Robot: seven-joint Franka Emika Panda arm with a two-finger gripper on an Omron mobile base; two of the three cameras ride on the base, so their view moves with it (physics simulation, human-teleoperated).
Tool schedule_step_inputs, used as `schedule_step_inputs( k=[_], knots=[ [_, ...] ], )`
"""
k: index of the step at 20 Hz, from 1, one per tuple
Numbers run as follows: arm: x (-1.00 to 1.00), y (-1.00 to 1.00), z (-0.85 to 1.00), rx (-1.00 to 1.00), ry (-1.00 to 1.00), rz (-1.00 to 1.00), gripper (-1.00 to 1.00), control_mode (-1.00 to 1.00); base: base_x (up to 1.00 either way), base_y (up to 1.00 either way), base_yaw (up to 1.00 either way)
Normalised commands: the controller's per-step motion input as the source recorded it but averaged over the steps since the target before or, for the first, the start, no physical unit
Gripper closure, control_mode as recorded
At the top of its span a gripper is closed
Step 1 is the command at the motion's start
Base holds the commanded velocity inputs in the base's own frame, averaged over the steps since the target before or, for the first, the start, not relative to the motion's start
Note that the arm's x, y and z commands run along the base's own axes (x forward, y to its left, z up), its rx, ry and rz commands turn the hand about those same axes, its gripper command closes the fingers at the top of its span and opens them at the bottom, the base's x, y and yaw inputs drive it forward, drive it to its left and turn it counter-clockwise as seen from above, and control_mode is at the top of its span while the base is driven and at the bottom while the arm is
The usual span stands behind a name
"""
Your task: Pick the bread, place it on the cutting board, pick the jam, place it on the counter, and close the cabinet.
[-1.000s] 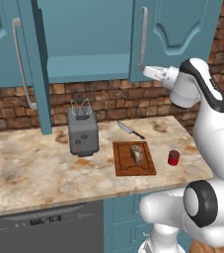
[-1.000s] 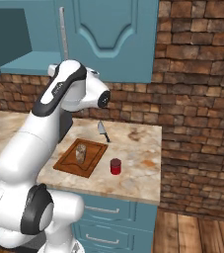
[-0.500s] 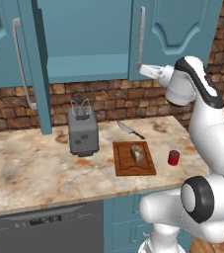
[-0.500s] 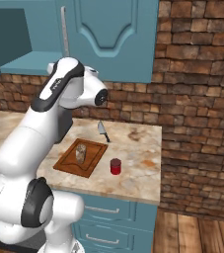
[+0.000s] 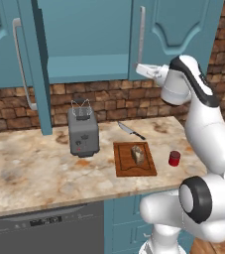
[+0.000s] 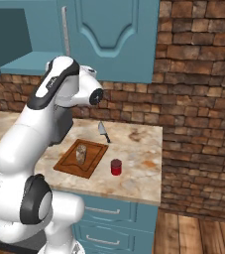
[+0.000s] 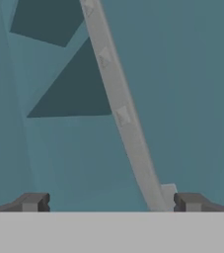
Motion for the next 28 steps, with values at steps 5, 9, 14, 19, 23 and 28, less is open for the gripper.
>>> schedule_step_inputs(
  k=[5, 9, 14, 19, 23, 28],
  knots=[
    [0.17, 0.11, 0.00, 0.00, 0.00, -0.05, -1.00, -1.00, 0.00, 0.00, 0.00],
    [0.17, 0.07, 0.00, 0.00, 0.00, -0.03, -1.00, -1.00, 0.00, 0.00, 0.00],
    [0.18, 0.10, 0.00, 0.00, 0.00, -0.03, -1.00, -1.00, 0.00, 0.00, 0.00],
    [0.16, 0.11, 0.00, 0.00, 0.00, -0.03, -1.00, -1.00, 0.00, 0.00, 0.00],
    [0.26, 0.13, 0.00, 0.00, 0.00, -0.02, -1.00, -1.00, 0.00, 0.00, 0.00],
    [0.20, 0.10, 0.00, 0.00, 0.00, 0.00, -1.00, -1.00, 0.00, 0.00, 0.00]
  ],
)
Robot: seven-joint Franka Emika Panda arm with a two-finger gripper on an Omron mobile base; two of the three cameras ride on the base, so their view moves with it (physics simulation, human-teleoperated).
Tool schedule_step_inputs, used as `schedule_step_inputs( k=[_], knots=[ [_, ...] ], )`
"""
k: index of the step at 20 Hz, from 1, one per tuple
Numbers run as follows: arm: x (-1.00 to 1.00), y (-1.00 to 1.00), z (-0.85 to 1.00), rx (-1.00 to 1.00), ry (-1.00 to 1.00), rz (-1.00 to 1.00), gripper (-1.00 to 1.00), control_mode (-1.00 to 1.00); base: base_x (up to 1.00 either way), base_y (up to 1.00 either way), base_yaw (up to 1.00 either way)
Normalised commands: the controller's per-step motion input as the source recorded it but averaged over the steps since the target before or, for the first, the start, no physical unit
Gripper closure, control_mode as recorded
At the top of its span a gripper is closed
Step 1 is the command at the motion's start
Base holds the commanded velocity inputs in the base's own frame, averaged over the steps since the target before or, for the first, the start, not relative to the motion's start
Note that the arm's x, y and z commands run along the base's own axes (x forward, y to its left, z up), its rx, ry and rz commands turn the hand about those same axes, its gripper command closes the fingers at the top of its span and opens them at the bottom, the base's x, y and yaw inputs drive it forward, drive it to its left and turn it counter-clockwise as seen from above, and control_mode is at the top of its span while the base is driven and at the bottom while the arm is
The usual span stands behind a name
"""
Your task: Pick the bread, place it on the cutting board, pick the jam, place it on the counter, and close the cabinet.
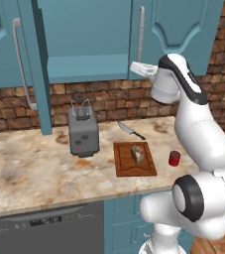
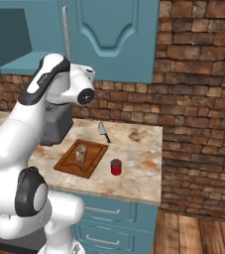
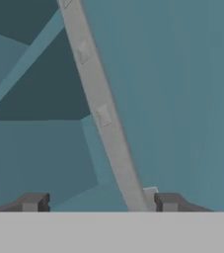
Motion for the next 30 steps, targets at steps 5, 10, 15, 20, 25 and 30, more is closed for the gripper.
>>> schedule_step_inputs(
  k=[5, 10, 15, 20, 25, 30],
  knots=[
    [-0.06, 0.00, 0.00, 0.00, 0.00, 0.00, -1.00, -1.00, 0.00, 0.00, 0.00],
    [-0.19, 0.02, 0.00, 0.00, 0.00, 0.00, -1.00, -1.00, 0.00, 0.00, 0.00],
    [-0.27, 0.02, 0.00, 0.00, 0.00, 0.00, -1.00, -1.00, 0.00, 0.00, 0.00],
    [-0.35, 0.02, 0.00, 0.00, 0.00, 0.00, -1.00, -1.00, 0.00, 0.00, 0.00],
    [-0.35, 0.10, 0.00, 0.00, 0.00, 0.00, -1.00, -1.00, 0.00, 0.00, 0.00],
    [-0.39, 0.12, 0.00, 0.00, 0.00, 0.00, -1.00, -1.00, 0.00, 0.00, 0.00]
  ],
)
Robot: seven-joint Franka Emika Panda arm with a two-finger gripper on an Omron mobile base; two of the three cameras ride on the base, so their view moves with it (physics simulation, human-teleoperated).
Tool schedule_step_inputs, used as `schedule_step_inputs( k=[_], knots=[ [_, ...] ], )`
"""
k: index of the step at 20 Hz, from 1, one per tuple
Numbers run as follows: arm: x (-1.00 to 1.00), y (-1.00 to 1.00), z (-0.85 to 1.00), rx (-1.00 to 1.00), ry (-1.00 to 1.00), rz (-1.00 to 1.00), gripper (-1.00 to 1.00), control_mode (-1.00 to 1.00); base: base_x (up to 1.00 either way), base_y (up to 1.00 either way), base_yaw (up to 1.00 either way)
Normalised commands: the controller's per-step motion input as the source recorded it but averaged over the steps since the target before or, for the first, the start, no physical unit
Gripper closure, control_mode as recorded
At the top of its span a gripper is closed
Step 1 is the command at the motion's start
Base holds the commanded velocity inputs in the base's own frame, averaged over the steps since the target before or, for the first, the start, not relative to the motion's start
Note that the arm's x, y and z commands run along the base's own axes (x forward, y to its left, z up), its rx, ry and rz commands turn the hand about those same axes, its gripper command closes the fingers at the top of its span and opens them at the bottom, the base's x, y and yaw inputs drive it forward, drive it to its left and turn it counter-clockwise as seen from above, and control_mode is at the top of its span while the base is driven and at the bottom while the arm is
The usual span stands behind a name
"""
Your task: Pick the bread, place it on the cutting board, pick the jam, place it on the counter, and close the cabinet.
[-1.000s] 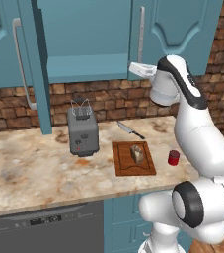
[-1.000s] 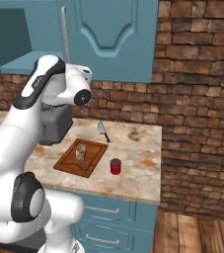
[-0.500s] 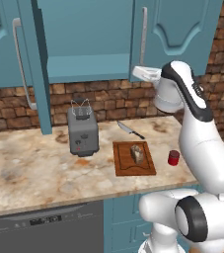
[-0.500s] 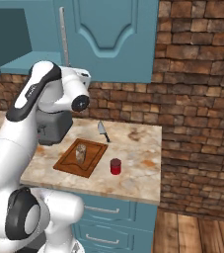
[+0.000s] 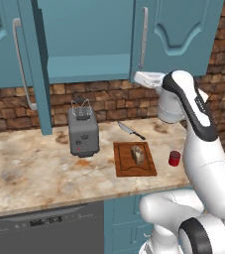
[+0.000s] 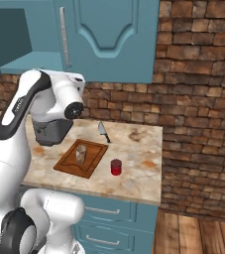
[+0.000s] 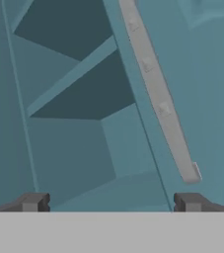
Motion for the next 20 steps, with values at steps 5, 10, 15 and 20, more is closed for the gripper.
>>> schedule_step_inputs(
  k=[5, 10, 15, 20],
  knots=[
    [-0.49, 0.00, 0.00, 0.00, -0.02, 0.00, -1.00, -1.00, 0.00, 0.00, 0.00],
    [-0.53, 0.00, 0.00, 0.00, -0.03, 0.00, -1.00, -1.00, 0.00, 0.00, 0.00],
    [-0.60, 0.00, 0.01, 0.00, 0.00, 0.00, -1.00, -1.00, 0.00, 0.00, 0.00],
    [-0.57, 0.00, 0.09, 0.00, 0.00, 0.00, -1.00, -1.00, 0.00, 0.00, 0.00]
  ],
)
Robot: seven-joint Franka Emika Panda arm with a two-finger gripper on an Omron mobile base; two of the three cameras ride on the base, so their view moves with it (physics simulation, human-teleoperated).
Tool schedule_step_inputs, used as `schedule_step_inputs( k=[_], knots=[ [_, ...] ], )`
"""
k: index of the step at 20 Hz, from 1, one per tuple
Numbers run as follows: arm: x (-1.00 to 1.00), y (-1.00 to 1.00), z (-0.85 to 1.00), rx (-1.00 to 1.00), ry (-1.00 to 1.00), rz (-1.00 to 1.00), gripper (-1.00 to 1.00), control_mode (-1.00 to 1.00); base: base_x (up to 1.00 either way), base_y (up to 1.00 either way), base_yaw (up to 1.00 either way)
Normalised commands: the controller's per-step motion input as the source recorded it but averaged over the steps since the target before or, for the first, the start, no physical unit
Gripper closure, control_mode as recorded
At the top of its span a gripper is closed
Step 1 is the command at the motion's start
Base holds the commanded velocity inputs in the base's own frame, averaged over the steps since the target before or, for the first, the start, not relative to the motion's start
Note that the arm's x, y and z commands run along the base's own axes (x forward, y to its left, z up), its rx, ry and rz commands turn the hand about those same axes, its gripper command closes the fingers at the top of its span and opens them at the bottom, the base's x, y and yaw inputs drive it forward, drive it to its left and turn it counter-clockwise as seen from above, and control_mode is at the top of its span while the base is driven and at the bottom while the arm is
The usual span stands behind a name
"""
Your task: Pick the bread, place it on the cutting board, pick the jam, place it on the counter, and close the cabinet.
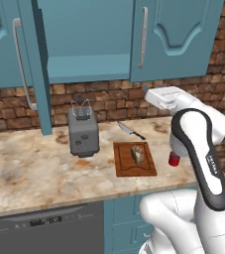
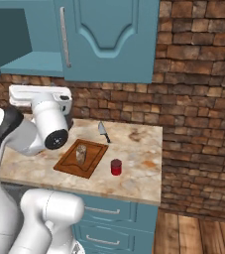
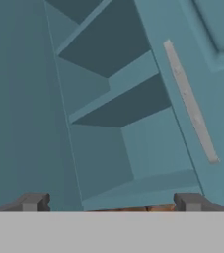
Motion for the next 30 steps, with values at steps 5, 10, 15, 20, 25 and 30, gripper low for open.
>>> schedule_step_inputs(
  k=[5, 10, 15, 20, 25, 30],
  knots=[
    [-0.52, 0.00, 0.15, 0.00, 0.00, 0.00, -1.00, -1.00, 0.00, 0.00, 0.00],
    [-0.50, 0.00, 0.15, 0.00, 0.02, 0.00, -1.00, -1.00, 0.00, 0.00, 0.00],
    [-0.51, 0.02, 0.19, 0.00, 0.06, -0.01, -1.00, -1.00, 0.00, 0.00, 0.00],
    [-0.56, 0.02, 0.22, 0.00, 0.07, -0.02, -1.00, -1.00, 0.00, 0.00, 0.00],
    [-0.55, 0.05, 0.15, 0.00, 0.07, -0.04, -1.00, -1.00, 0.00, 0.00, 0.00],
    [-0.56, 0.07, 0.07, 0.00, 0.04, -0.04, -1.00, -1.00, 0.00, 0.00, 0.00]
  ],
)
